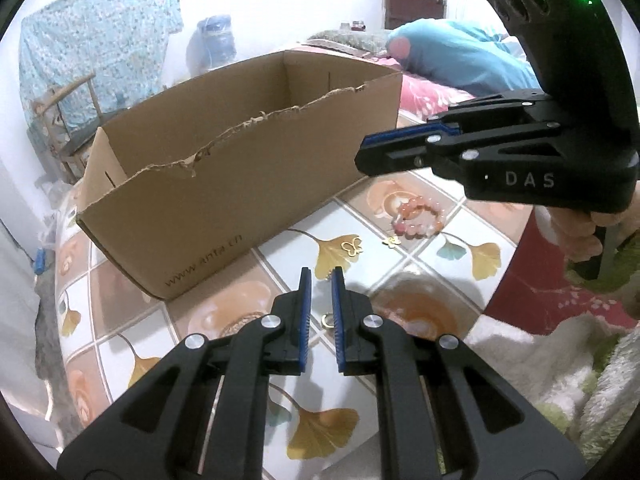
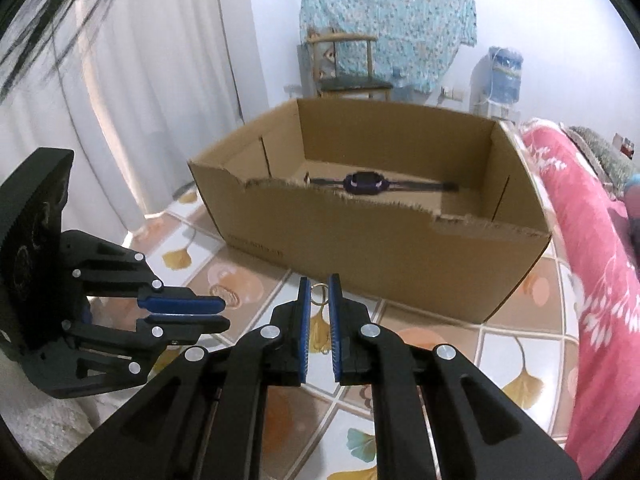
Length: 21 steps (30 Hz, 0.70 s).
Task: Organize jewelry
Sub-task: 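Lift the gold ring off the table with the left gripper, then carry the gold ring in the left gripper over the box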
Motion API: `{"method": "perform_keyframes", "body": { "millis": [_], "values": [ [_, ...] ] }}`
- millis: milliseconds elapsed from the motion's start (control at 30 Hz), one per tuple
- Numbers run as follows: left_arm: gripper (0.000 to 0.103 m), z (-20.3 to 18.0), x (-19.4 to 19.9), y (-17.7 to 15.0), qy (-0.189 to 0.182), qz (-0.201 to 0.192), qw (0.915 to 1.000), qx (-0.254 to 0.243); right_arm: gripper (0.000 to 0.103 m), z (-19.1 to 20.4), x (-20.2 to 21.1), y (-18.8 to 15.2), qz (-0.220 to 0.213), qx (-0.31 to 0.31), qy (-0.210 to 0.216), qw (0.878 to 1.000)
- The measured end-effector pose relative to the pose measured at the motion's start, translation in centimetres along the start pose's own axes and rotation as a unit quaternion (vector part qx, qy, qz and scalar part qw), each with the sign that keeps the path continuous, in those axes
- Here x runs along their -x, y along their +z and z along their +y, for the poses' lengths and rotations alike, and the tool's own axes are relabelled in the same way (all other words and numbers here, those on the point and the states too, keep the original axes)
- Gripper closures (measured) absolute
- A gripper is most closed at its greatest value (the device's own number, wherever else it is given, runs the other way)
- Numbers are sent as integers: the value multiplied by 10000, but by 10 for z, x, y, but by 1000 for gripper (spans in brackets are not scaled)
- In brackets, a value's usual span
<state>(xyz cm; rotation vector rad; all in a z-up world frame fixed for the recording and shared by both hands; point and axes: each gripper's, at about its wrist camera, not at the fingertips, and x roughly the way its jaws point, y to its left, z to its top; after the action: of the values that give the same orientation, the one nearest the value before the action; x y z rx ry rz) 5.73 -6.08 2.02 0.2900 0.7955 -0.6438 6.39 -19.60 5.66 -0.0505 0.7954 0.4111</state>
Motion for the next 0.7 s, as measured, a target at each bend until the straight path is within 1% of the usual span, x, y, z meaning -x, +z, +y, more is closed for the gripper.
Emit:
{"method": "perform_keyframes", "body": {
  "millis": [133,200,233,333,600,700],
  "values": [
    [93,-4,-8,-8,-77,295,9995,80,94,3,0,-5,14,-75,114,9999],
    [88,-5,-15,-12,-103,435,9989,166,94,4,-3,-12,91,-134,169,9997],
    [88,-3,-15,-19,-103,462,9987,187,94,4,-5,-16,143,-183,203,9995],
    [87,-1,-27,-24,-27,633,9977,245,94,3,-10,-25,258,-308,255,9989],
    [88,-1,-36,-22,-67,763,9968,245,94,-2,-15,-34,330,-482,313,9978],
    [88,-3,-37,-18,-53,757,9969,199,94,-2,-17,-35,350,-502,350,9975]
  ]
}}
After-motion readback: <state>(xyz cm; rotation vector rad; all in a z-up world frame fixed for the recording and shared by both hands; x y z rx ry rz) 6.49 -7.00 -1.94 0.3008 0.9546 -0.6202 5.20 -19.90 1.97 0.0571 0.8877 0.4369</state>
